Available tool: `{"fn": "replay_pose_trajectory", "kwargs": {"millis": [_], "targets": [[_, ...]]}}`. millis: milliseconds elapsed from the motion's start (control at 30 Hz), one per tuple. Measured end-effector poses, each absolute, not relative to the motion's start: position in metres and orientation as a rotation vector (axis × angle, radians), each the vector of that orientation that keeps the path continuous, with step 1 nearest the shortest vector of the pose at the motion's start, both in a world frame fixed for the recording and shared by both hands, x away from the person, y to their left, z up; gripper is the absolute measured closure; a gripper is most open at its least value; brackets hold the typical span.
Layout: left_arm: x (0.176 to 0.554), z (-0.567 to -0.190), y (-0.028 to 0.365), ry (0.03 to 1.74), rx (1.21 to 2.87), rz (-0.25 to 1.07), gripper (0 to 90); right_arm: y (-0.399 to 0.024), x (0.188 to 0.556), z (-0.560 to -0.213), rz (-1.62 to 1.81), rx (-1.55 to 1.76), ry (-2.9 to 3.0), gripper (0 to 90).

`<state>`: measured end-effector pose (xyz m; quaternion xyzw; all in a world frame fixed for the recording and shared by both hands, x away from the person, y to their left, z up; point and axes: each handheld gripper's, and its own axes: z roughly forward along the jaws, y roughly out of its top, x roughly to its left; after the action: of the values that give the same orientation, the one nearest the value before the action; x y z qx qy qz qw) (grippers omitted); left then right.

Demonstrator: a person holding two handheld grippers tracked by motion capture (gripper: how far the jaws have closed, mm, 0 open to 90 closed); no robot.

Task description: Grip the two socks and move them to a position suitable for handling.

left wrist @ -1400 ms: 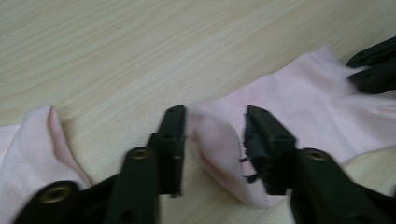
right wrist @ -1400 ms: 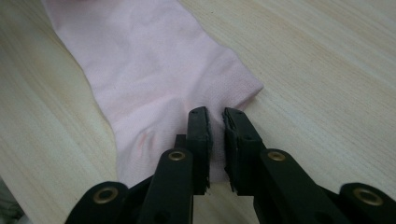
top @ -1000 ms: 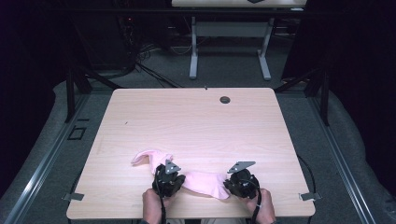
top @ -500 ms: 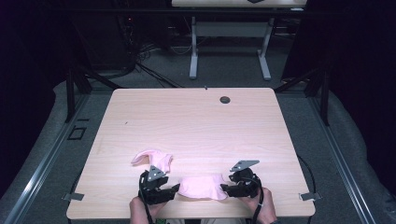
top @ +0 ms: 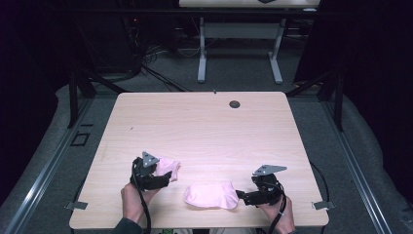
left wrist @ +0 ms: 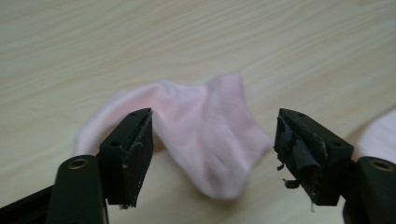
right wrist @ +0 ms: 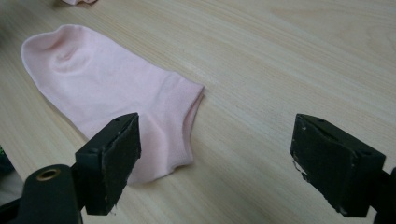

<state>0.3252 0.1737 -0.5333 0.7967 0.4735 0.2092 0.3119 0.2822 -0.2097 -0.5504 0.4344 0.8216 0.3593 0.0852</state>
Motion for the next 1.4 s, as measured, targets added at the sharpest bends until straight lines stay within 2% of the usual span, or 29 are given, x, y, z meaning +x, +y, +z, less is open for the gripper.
{"fn": "replay_pose_trajectory", "kwargs": {"millis": [200, 333, 667, 833, 933, 1167, 1400], "targets": [[0.357, -0.539, 0.175, 1.273, 2.194, 0.528, 23.9, -0.215, 0.282, -0.553, 1.106, 1.336, 2.417, 15.1], [0.368, -0.553, 0.173, 1.303, 2.263, 0.447, 27.8, -0.217, 0.281, -0.553, 1.108, 1.330, 2.404, 15.3], [0.369, -0.563, 0.173, 1.303, 2.276, 0.399, 52.0, -0.220, 0.279, -0.554, 1.098, 1.347, 2.414, 16.6], [0.367, -0.563, 0.173, 1.288, 2.257, 0.403, 75.7, -0.218, 0.280, -0.555, 1.099, 1.346, 2.413, 17.5], [0.367, -0.564, 0.173, 1.289, 2.251, 0.403, 82.2, -0.218, 0.280, -0.556, 1.102, 1.348, 2.412, 17.7], [0.361, -0.544, 0.177, 1.287, 2.102, 0.347, 83.6, -0.224, 0.280, -0.551, 1.119, 1.370, 2.383, 17.7], [0.354, -0.503, 0.145, 1.204, 1.969, 0.330, 83.5, -0.227, 0.283, -0.545, 1.147, 1.371, 2.356, 17.8]]}}
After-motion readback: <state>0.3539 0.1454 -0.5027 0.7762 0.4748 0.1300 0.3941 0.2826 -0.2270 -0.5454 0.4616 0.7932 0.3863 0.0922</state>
